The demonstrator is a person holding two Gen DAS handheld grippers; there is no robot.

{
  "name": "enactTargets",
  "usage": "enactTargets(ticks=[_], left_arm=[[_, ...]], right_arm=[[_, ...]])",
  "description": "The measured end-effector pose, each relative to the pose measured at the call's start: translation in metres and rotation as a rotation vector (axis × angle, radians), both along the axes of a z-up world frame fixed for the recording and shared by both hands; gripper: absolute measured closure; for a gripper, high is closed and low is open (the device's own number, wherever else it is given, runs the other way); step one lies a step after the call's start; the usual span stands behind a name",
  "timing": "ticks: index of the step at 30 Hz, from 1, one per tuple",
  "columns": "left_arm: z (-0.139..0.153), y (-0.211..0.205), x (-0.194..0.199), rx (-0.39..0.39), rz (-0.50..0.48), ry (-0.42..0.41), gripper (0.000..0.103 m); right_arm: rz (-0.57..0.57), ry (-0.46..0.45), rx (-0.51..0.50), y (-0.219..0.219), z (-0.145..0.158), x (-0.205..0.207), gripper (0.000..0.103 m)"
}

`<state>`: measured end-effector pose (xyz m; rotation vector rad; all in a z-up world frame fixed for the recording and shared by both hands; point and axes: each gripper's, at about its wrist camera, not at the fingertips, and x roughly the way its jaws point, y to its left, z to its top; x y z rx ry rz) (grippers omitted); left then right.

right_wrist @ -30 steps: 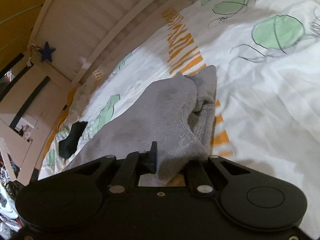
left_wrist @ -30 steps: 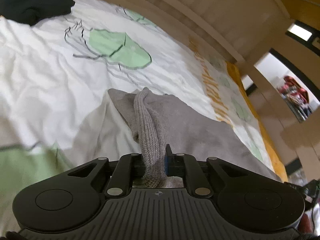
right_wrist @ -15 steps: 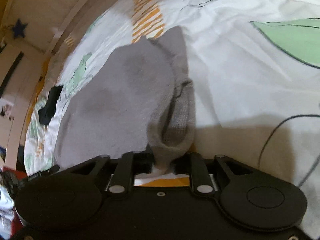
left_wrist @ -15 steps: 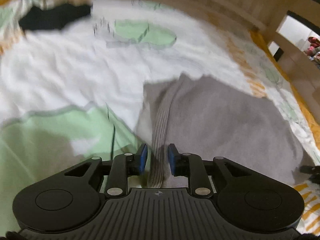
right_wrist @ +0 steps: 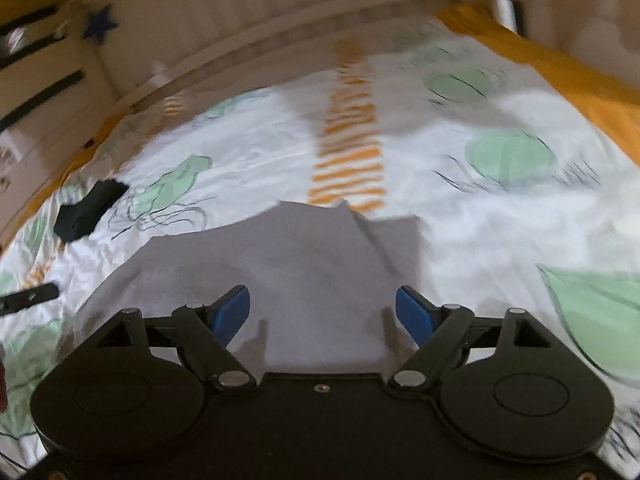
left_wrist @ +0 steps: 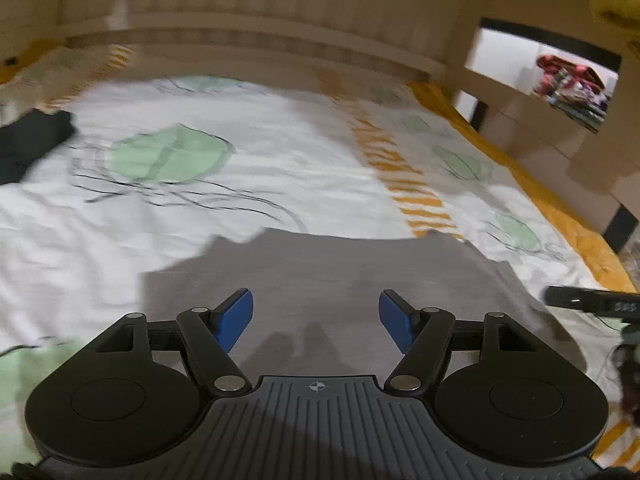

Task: Fold large clothes

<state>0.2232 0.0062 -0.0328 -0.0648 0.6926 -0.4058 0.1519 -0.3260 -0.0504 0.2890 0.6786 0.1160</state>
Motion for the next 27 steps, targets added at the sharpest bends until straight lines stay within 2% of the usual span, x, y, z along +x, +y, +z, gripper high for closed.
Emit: enactTargets(ticks=[6, 9, 10, 11, 13, 17, 22, 27], left_arm=[[-0.026, -0.055, 0.013, 0.076, -0.034, -0.024, 0.035], [-0.054, -0.07, 0.019, 0.156, -0.033, 0.014, 0.035], [-0.068, -0.073, 0.021, 0.187, -0.036, 0.03, 0.032], [-0.077, -0.073, 0.017, 0.205, -0.039, -0.003, 0.027], [-0.083, -0.075, 0.009, 0.233, -0.037, -0.063, 0.026], [-0.08, -0.073, 0.01, 0.224, -0.029, -0.042, 0.027], [-0.08, -0.074, 0.011, 0.224, -0.026, -0.048, 0.027], [-0.081, -0.078, 0.012, 0.225, -0.02, -0.052, 0.026]], right_arm=[[0.014, -0.018, -0.099, 0.019, -0.013, 0.024, 0.017], [-0.007, -0.01, -0.102, 0.012, -0.021, 0.025, 0.017], [-0.016, -0.005, -0.103, 0.009, -0.024, 0.023, 0.017], [-0.026, 0.003, -0.104, 0.005, -0.027, 0.022, 0.017], [-0.045, 0.016, -0.094, -0.001, -0.032, 0.019, 0.017], [-0.083, 0.034, -0.042, -0.015, -0.036, 0.017, 0.017], [-0.078, 0.058, -0.019, -0.023, -0.033, 0.03, 0.01], [-0.051, 0.163, -0.046, -0.04, -0.049, 0.065, 0.008]])
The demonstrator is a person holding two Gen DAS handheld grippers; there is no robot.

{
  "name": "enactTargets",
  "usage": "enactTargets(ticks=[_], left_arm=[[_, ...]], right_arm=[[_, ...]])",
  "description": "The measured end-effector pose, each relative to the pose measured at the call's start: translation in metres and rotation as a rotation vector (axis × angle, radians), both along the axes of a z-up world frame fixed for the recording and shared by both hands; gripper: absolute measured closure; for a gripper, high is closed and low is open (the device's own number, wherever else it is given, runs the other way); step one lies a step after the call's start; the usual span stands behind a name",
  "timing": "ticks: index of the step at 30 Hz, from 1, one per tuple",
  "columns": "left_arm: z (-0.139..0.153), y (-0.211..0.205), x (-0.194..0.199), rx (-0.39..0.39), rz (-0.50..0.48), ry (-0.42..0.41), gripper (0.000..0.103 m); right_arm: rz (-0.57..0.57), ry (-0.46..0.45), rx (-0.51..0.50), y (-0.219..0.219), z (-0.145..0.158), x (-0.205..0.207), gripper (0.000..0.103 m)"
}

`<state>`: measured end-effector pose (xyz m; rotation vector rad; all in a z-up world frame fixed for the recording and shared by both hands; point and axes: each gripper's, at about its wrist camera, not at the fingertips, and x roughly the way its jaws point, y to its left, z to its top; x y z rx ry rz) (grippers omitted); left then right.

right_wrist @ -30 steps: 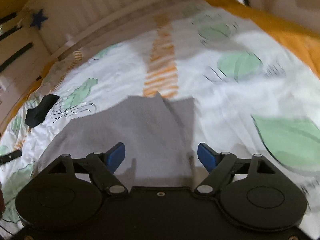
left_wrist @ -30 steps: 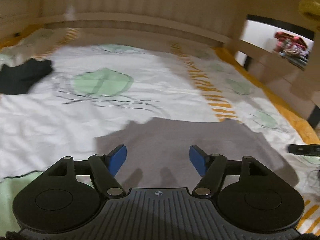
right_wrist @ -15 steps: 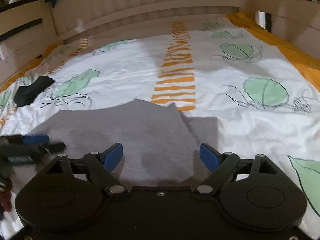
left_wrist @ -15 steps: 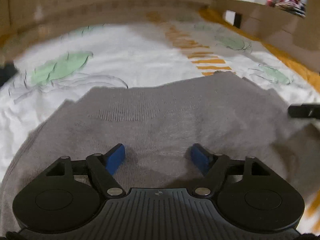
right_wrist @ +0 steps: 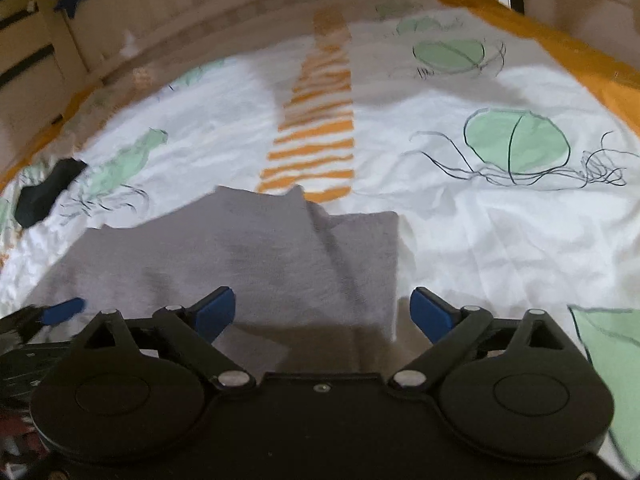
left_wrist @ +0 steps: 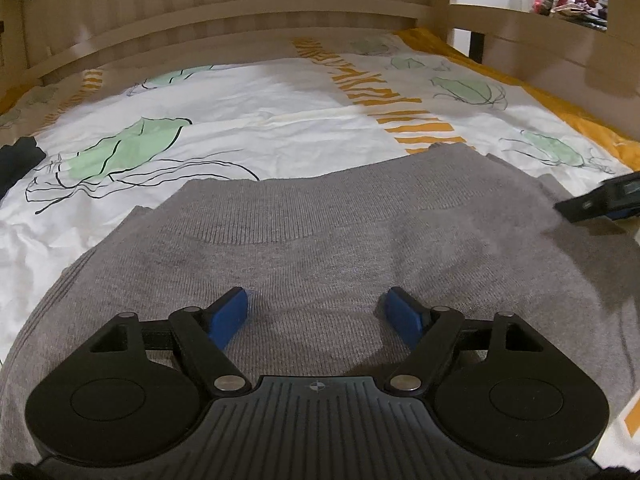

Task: Fold large clothes

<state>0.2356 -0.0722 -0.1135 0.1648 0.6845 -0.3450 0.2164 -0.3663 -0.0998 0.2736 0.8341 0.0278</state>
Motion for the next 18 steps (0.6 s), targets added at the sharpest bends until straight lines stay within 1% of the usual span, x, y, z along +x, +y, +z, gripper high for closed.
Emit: enactTargets(ticks=[2, 4, 5, 7, 10, 12, 14, 16, 18], left_arm=[[0.0, -0.001, 0.0, 0.001, 0.002, -0.002, 0.026], [0.0, 0.0, 0.001, -0.001, 0.003, -0.003, 0.027], [0.0, 0.0, 0.001, -0.004, 0.002, -0.004, 0.027], [0.0, 0.002, 0.002, -0.017, -0.003, -0.001, 0.027], [0.007, 0.011, 0.008, -0.06, -0.024, 0.03, 0.027], [0.015, 0.02, 0.015, -0.105, -0.037, 0.05, 0.028], [0.025, 0.033, 0.022, -0.145, -0.008, 0.02, 0.028], [0.033, 0.046, 0.032, -0.16, 0.041, -0.019, 0.028], [0.034, 0.061, 0.049, -0.186, 0.086, -0.001, 0.028]], right_arm=[[-0.017, 0.027, -0.022, -0.01, -0.013, 0.011, 0.008], [-0.027, 0.012, -0.058, -0.014, -0.02, 0.015, 0.006], [-0.024, 0.006, -0.07, -0.013, -0.021, 0.016, 0.004], [-0.02, -0.006, -0.079, -0.011, -0.022, 0.014, 0.003], [-0.018, -0.032, -0.044, -0.016, -0.024, 0.008, 0.002], [-0.019, -0.043, -0.019, -0.019, -0.024, 0.007, 0.001], [-0.018, -0.045, -0.015, -0.02, -0.023, 0.007, 0.001], [-0.017, -0.048, -0.015, -0.02, -0.023, 0.008, 0.001], [-0.016, -0.05, -0.013, -0.02, -0.023, 0.007, 0.001]])
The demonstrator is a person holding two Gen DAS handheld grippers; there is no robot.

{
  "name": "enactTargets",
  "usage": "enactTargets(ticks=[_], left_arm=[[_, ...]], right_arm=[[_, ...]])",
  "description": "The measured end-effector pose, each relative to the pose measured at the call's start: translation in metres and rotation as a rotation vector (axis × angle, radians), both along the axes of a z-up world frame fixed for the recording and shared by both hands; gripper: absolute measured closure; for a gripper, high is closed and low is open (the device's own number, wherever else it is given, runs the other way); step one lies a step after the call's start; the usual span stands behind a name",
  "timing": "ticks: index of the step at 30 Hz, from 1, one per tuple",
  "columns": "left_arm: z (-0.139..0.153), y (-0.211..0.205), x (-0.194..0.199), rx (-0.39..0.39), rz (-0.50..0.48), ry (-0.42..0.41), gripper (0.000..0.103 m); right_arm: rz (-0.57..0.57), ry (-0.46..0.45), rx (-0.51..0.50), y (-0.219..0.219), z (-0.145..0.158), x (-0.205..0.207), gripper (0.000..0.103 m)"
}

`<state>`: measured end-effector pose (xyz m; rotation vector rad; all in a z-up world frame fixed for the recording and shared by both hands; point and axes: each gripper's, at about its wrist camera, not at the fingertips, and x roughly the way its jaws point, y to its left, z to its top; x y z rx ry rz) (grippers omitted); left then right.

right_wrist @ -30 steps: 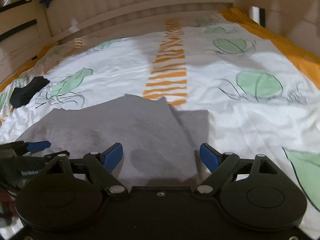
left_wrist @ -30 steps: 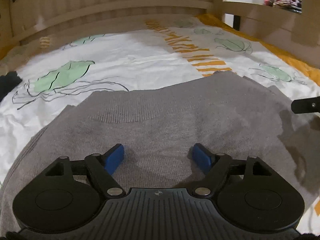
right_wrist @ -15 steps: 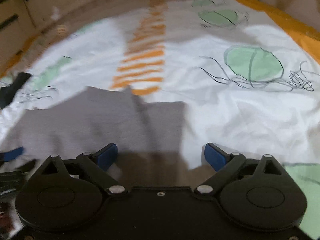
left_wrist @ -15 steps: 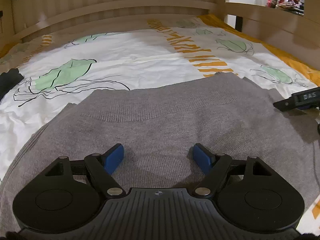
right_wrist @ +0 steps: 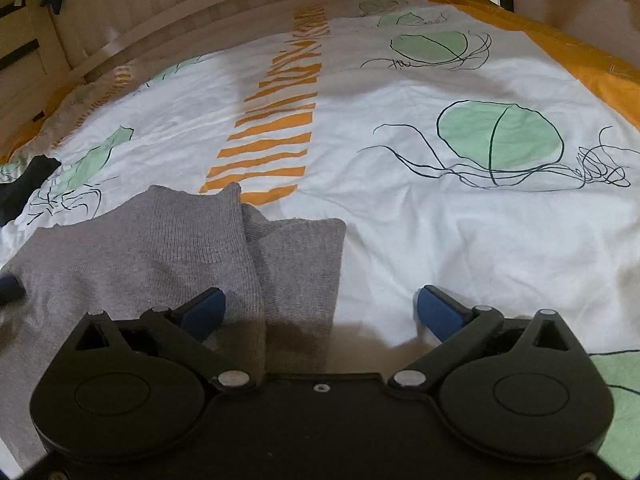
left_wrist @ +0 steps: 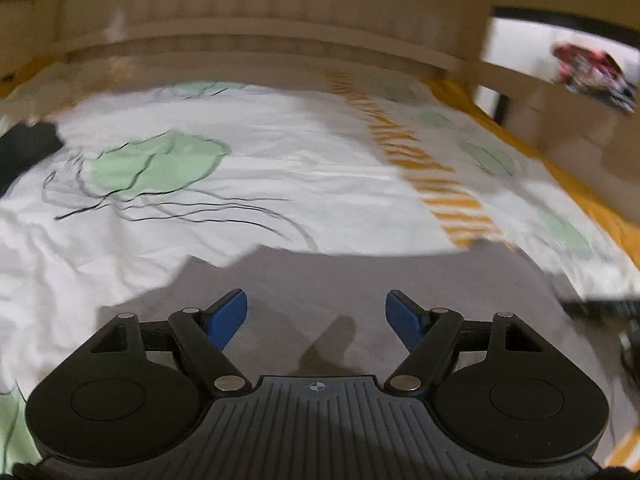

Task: Fold large clothes

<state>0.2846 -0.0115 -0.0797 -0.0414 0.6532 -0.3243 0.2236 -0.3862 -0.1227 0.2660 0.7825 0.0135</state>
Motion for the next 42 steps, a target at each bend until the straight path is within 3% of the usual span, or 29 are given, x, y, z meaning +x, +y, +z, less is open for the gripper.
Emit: enactTargets(ticks=[4, 5, 7, 12, 16, 23, 28, 30, 35, 42], left_arm=[[-0.021, 0.021, 0.035, 0.021, 0.111, 0.108, 0.025], [-0.029, 0.028, 0.041, -0.015, 0.115, 0.138, 0.024], [-0.034, 0.037, 0.043, -0.077, 0.126, 0.127, 0.024], [-0.028, 0.023, 0.037, 0.015, 0.116, 0.092, 0.023], [-0.01, 0.024, 0.023, -0.038, 0.179, 0.058, 0.024], [0.031, 0.0, -0.029, -0.175, 0.059, -0.058, 0.023], [0.032, -0.033, -0.055, -0.21, -0.033, -0.031, 0.023], [0.028, -0.045, -0.063, -0.202, -0.046, -0.023, 0.023], [0.019, -0.074, -0.08, -0.087, 0.008, -0.109, 0.024], [0.01, -0.087, -0.081, -0.047, -0.033, -0.053, 0.039]], right_arm=[[0.001, 0.0, -0.002, 0.0, 0.0, -0.001, 0.001], [0.001, 0.0, -0.001, 0.0, 0.0, -0.001, 0.001], [0.0, -0.001, 0.003, 0.0, 0.0, -0.001, 0.001], [-0.001, 0.0, 0.012, 0.0, 0.0, 0.0, 0.0], [-0.001, 0.002, 0.043, -0.004, 0.001, -0.001, 0.0], [-0.011, 0.013, 0.139, -0.014, 0.005, -0.004, 0.0], [0.0, 0.019, 0.146, -0.013, 0.006, -0.008, 0.0], [0.004, 0.022, 0.147, -0.012, 0.007, -0.008, 0.0], [0.004, 0.023, 0.158, -0.012, 0.007, -0.01, 0.0], [0.006, 0.022, 0.163, -0.012, 0.007, -0.011, 0.0]])
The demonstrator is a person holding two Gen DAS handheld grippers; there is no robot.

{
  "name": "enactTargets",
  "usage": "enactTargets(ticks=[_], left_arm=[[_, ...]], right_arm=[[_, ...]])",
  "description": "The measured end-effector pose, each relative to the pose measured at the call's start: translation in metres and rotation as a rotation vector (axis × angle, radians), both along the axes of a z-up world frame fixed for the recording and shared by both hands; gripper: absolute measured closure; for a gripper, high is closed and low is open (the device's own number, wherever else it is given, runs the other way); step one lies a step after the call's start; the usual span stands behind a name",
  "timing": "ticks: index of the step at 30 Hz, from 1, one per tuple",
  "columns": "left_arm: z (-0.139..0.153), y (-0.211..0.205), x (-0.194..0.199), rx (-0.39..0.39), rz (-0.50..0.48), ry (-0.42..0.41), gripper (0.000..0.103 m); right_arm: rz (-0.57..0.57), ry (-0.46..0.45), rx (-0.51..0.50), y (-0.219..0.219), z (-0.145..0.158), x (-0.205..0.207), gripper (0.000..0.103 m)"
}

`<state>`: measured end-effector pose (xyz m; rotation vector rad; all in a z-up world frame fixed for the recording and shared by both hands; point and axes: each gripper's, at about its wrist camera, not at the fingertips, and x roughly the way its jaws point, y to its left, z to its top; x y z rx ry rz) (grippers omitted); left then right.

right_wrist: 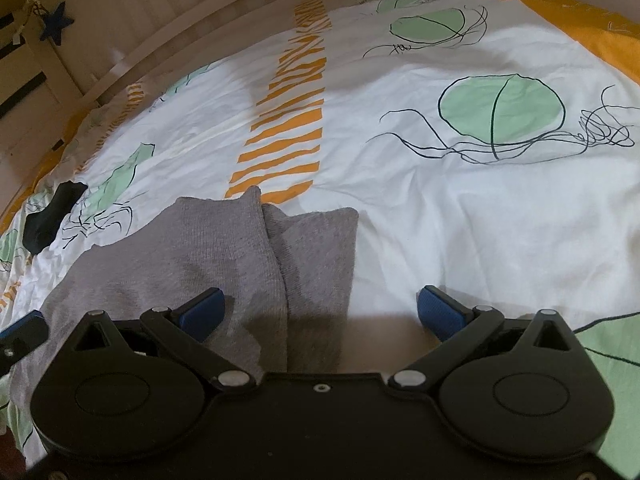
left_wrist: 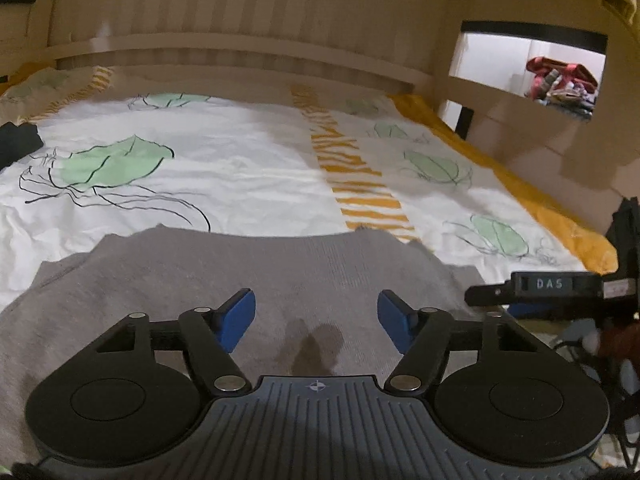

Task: Fold large clothes

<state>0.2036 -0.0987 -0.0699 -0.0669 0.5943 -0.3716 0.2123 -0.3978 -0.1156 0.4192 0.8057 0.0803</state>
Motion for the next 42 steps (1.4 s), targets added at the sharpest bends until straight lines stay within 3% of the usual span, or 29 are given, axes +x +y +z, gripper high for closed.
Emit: enactTargets(ticks=[5, 6, 9, 17, 19, 23, 26, 35, 37, 39, 41, 42], left_arm=[[-0.016, 0.004, 0.008, -0.022, 0.005, 0.08, 0.069], [-0.022, 0.008, 0.011, -0.042, 0.015, 0.107, 0.071], [-0.032, 0.022, 0.017, -0.142, 0.046, 0.157, 0.074], [-0.031, 0.028, 0.033, -0.337, 0.111, 0.146, 0.074], [-0.039, 0.023, 0.035, -0.325, 0.128, 0.168, 0.075], [-0.055, 0.022, 0.029, -0.268, 0.166, 0.126, 0.097], [-0.056, 0.029, 0.03, -0.311, 0.172, 0.143, 0.098], [-0.057, 0.031, 0.029, -0.323, 0.165, 0.138, 0.098], [-0.058, 0.032, 0.03, -0.332, 0.165, 0.141, 0.098], [-0.058, 0.032, 0.031, -0.336, 0.165, 0.14, 0.098], [-0.059, 0.033, 0.031, -0.338, 0.164, 0.14, 0.098], [-0.059, 0.033, 0.031, -0.34, 0.163, 0.142, 0.098]], right_arm=[[0.01, 0.01, 0.048, -0.002, 0.001, -0.002, 0.0], [0.012, 0.012, 0.065, -0.003, 0.001, -0.002, 0.0], [0.022, 0.014, 0.134, -0.008, 0.001, -0.005, 0.0], [0.035, 0.028, 0.346, -0.02, -0.004, -0.008, 0.0], [0.04, 0.031, 0.382, -0.021, -0.006, -0.007, 0.0], [0.064, 0.048, 0.467, -0.021, -0.012, -0.005, 0.0], [0.074, 0.062, 0.514, -0.02, -0.015, -0.003, 0.0], [0.165, 0.095, 0.544, -0.011, -0.019, -0.003, 0.001], [0.197, 0.101, 0.503, -0.005, -0.018, -0.004, 0.008], [0.206, 0.11, 0.444, 0.001, -0.019, -0.005, 0.038], [0.202, 0.124, 0.452, 0.0, -0.023, -0.007, 0.059], [0.201, 0.125, 0.479, 0.0, -0.025, -0.007, 0.061]])
